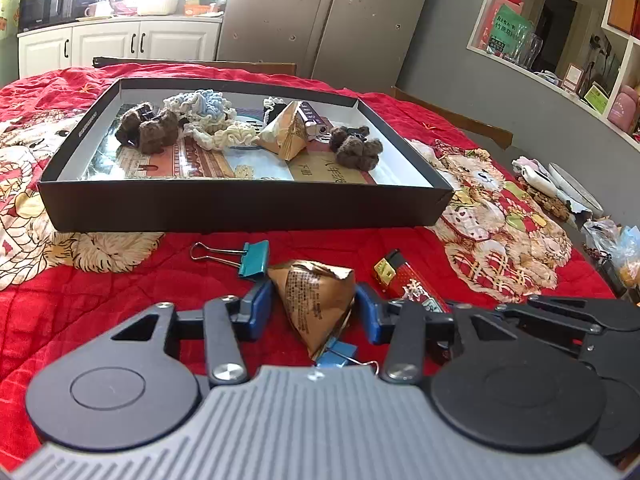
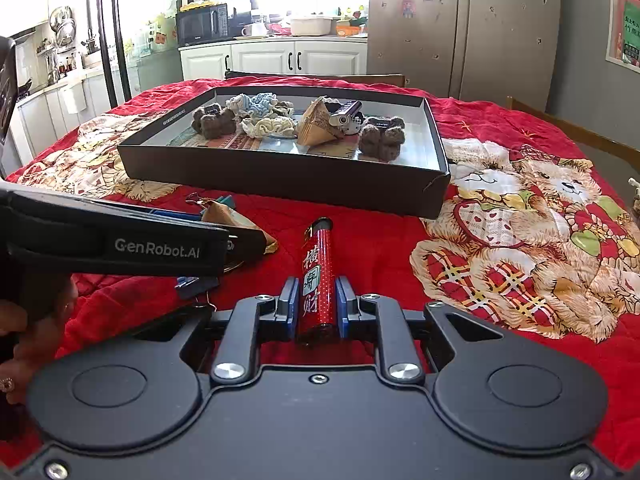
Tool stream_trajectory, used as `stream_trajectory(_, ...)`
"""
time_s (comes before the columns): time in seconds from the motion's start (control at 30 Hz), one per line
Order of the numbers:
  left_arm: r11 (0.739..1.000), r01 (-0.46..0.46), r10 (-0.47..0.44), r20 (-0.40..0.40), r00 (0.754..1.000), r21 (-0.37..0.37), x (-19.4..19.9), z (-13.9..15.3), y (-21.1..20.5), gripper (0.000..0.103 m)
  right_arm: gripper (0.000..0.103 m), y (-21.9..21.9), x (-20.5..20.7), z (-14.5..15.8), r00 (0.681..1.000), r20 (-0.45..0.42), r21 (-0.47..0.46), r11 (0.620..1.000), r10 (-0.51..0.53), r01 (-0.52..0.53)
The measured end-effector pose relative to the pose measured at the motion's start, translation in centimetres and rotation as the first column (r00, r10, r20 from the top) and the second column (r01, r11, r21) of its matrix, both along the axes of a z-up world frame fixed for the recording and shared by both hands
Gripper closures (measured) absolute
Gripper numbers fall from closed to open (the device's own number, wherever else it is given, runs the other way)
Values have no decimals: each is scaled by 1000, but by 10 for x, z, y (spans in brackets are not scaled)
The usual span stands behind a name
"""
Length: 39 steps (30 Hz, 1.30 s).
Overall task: Organize objects
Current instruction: 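Grasp red printed lighter with right gripper while left gripper grasps brown paper triangular packet, then carry red lighter and paper packet with both grippers over the black box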
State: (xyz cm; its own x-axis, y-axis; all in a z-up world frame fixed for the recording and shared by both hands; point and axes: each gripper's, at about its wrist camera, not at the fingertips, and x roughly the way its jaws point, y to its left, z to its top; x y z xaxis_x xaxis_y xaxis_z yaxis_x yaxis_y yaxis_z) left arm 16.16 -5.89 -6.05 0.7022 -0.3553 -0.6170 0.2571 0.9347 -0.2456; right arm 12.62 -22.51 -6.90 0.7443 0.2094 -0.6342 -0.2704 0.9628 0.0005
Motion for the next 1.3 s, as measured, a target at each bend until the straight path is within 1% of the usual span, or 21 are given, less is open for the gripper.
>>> stream_trajectory(0.1, 1000, 0, 0, 3, 1000, 5, -1, 0, 0, 56, 85, 0, 0, 0, 1000, 0, 0, 1000, 0, 0)
stream_trajectory(0.17, 1000, 2, -2, 5, 1000, 5, -2, 0, 0, 59, 85, 0, 0, 0, 1000, 1, 1, 1000, -1, 0)
stream_trajectory(0.23, 1000, 7, -7, 9, 1000, 8, -3, 1, 0, 65, 85, 0, 0, 0, 1000, 0, 0, 1000, 0, 0)
stream_trajectory(0.3, 1000, 11, -11, 9, 1000, 3, -4, 1, 0, 66, 85, 0, 0, 0, 1000, 1, 1, 1000, 0, 0)
stream_trajectory(0.6, 999, 31, -31, 14, 999, -15, -10, 3, 0, 67, 85, 1, -2, 2, 1000, 8, 8, 1000, 10, -10)
stream_trajectory(0.83, 999, 36, -35, 42, 999, -21, -17, 11, 3, 67, 85, 0, -5, 6, 999, 25, 20, 1000, 20, -21)
stream_trajectory(1.1, 999, 33, -30, 81, 996, -36, -23, 24, 10, 67, 85, -4, -8, 16, 998, 60, 60, 998, 26, -30)
stream_trajectory(1.3, 999, 13, -8, 108, 994, -45, -24, 36, 20, 67, 85, -4, -9, 27, 996, 83, 80, 996, 29, -36)
